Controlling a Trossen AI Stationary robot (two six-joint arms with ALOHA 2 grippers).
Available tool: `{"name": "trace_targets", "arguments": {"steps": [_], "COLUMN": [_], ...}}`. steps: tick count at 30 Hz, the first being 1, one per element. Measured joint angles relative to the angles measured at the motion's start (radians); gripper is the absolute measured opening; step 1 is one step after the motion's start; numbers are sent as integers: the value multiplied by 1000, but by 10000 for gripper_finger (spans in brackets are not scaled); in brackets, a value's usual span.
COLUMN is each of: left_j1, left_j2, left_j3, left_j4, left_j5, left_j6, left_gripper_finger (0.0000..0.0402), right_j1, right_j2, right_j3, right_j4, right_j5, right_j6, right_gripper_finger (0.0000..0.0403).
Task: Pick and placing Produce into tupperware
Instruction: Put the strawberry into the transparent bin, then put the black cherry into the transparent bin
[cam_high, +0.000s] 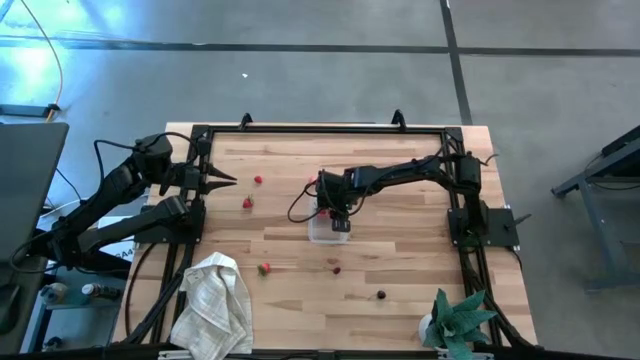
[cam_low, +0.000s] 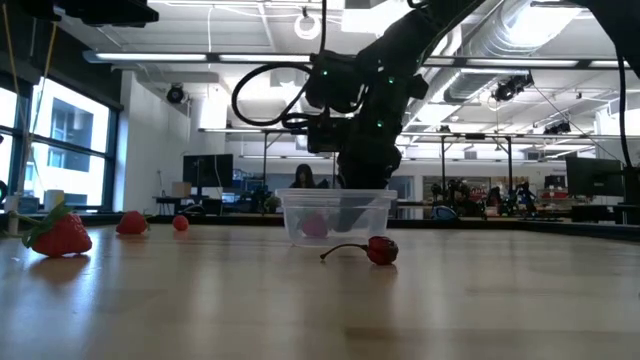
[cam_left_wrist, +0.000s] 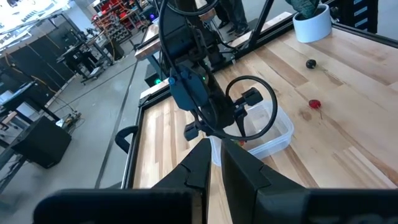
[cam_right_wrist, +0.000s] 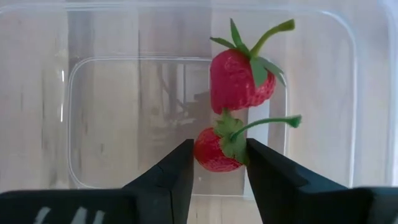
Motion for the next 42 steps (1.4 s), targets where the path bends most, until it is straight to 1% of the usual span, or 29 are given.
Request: {"name": "trace_targets", "arguments": {"steps": [7,15,19,26,32,36,42], "left_j1": [0,0,0,0,0,0,0], "left_j2": [0,0,0,0,0,0,0], "left_j3": [0,0,0,0,0,0,0], "left_j4": [0,0,0,0,0,0,0], "left_j5": [0,0,0,0,0,0,0], "left_j6": [0,0,0,0,0,0,0], "left_gripper_finger": [28,28,28,28,28,28,28], "right_j1": [0,0,0,1,1,5,37], "right_j2": [0,0,0,-1,-1,-1,-1], "right_j3": [0,0,28,143,263,359,502], "right_j4": [3,3,-36,-141,-313,-438,-593], "right_j5": [0,0,0,1,32,32,34], "right_j6": [-4,-11,-12,-18,-15,45,191], "right_gripper_finger": [157,158,158,158,158,158,158]}}
